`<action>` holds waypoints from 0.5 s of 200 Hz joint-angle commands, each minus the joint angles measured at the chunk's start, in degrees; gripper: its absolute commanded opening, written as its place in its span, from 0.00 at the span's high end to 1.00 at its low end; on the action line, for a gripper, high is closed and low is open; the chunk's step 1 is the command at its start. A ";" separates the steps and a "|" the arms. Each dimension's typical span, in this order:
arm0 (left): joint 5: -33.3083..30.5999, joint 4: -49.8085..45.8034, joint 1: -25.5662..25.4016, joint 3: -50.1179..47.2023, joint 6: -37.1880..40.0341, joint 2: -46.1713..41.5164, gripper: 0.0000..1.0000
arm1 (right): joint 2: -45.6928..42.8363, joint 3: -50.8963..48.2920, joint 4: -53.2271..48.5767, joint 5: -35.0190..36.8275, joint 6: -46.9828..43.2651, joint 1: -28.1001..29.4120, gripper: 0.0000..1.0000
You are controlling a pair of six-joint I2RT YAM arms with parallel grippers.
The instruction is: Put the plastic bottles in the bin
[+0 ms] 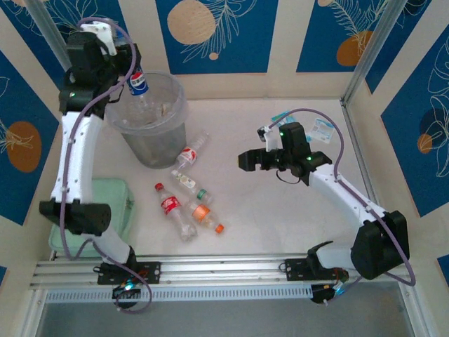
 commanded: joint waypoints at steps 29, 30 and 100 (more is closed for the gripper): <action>1.85 -14.12 -0.63 14.98 3.72 15.47 1.00 | 0.32 1.95 -3.27 0.78 -1.39 1.10 0.08; 1.86 -14.25 -0.65 15.16 3.85 15.70 1.00 | 0.33 1.94 -3.30 0.78 -1.38 1.10 0.08; 8.60 -17.89 -0.95 3.04 5.92 19.40 1.00 | 3.83 5.20 -5.21 0.74 -2.21 2.14 0.08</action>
